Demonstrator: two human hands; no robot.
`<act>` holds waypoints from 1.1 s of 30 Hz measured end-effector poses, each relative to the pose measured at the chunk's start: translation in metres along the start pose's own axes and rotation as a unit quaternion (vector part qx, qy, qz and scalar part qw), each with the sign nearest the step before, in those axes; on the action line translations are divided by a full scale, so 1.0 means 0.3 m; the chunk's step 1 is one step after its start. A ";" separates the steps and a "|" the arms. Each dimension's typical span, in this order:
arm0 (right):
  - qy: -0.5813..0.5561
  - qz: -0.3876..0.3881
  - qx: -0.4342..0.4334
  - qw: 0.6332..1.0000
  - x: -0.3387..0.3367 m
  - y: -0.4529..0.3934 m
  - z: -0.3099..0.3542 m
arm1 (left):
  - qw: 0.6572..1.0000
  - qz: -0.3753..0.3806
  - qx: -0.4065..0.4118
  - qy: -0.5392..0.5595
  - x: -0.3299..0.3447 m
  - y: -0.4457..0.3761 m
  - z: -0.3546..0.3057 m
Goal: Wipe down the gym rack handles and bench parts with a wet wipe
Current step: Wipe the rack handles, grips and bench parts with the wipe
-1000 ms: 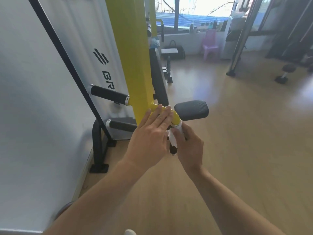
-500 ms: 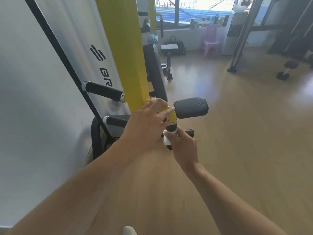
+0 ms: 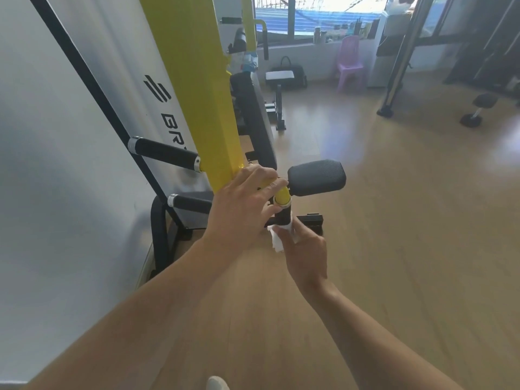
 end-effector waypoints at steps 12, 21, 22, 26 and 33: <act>-0.047 -0.028 0.003 0.999 -0.030 -0.037 0.064 | 0.999 -0.035 -0.002 0.035 -0.024 0.001 -0.001; -0.016 0.018 0.025 0.999 0.038 0.008 -0.043 | 0.998 -0.023 -0.020 0.055 -0.006 -0.015 0.009; -0.019 0.017 0.030 0.999 0.037 0.009 -0.044 | 0.998 -0.024 -0.022 0.059 -0.008 -0.018 0.011; -0.057 -0.031 0.030 0.997 -0.013 -0.041 0.034 | 0.997 -0.029 -0.021 0.073 -0.011 -0.026 0.013; 0.006 0.065 0.045 0.997 0.064 0.041 -0.102 | 0.995 -0.032 -0.040 0.086 -0.008 -0.018 0.020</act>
Point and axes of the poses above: each hand's wrist, its own y-axis away from the middle knuckle, its own x-axis out of the palm, z = x × y, the point moved 7 cm from there along -y, towards the middle knuckle
